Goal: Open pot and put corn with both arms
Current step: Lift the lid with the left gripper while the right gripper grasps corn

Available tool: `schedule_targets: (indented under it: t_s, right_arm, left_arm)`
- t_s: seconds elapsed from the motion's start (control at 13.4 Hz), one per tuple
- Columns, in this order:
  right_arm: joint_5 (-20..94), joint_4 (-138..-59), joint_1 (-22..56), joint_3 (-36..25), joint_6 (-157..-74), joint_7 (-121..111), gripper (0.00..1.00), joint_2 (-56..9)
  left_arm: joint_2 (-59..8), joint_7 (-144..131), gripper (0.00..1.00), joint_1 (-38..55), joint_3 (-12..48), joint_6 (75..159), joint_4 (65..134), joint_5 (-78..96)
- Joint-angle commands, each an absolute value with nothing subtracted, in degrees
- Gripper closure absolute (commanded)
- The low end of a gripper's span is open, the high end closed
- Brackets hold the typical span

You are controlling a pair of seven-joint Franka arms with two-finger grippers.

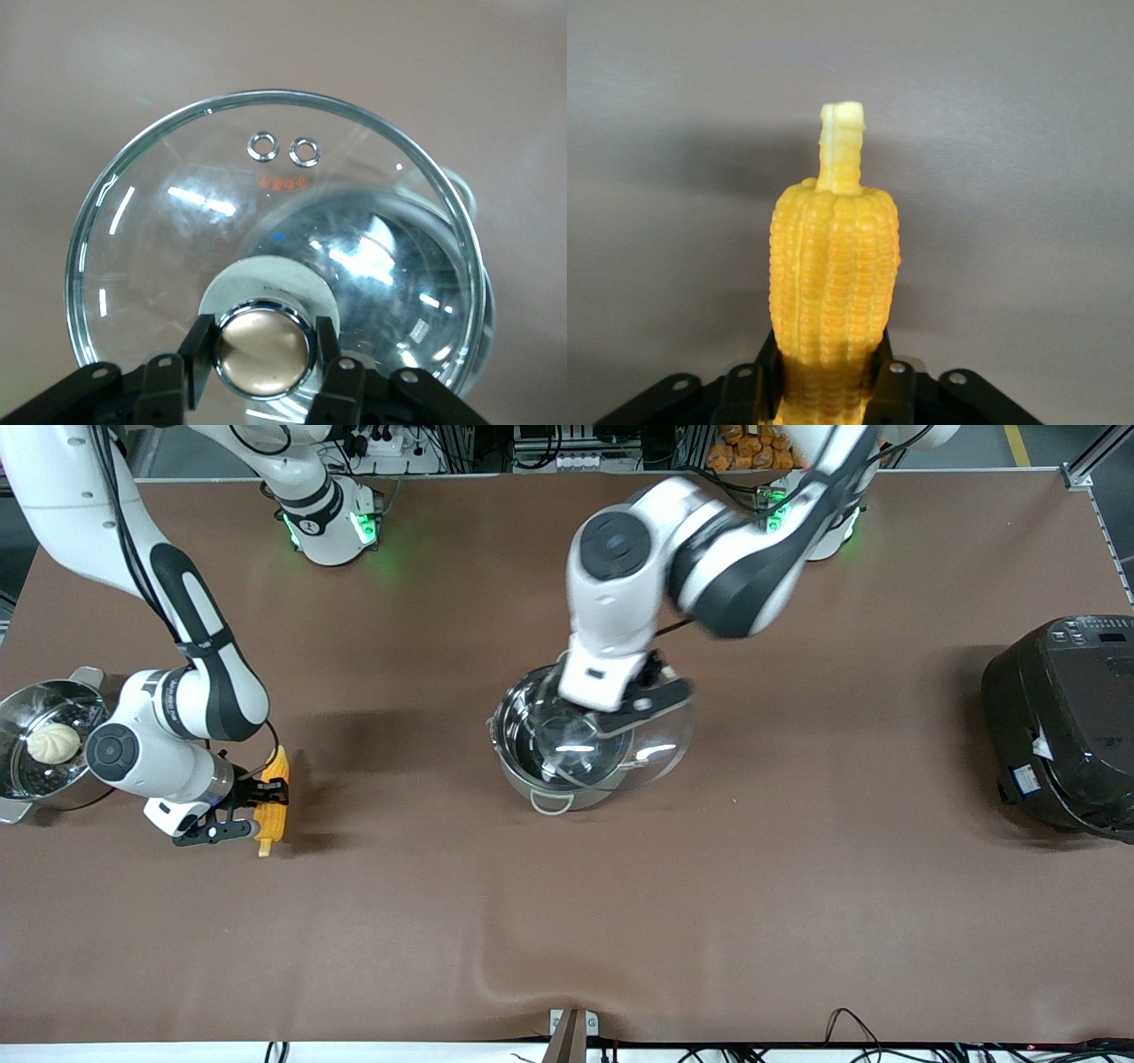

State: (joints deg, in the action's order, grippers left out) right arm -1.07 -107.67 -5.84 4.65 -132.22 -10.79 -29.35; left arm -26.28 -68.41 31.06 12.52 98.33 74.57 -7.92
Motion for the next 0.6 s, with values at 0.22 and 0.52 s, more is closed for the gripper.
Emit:
schedule_targets:
  t_s: [0.22,0.52]
  right_arm:
    - [-0.5,-95.1,3.8,4.9,-113.8,-4.2,1.00,-26.7]
    - [3.1,-87.5,13.9,4.9,-109.2,4.1,1.00,-27.7]
  left_arm:
    - [-20.7,-52.1,1.00,17.4,13.4,94.7,80.2,-9.1]
    - [-20.4,-34.8,1.00,6.3,13.4,97.7,85.8,-9.5]
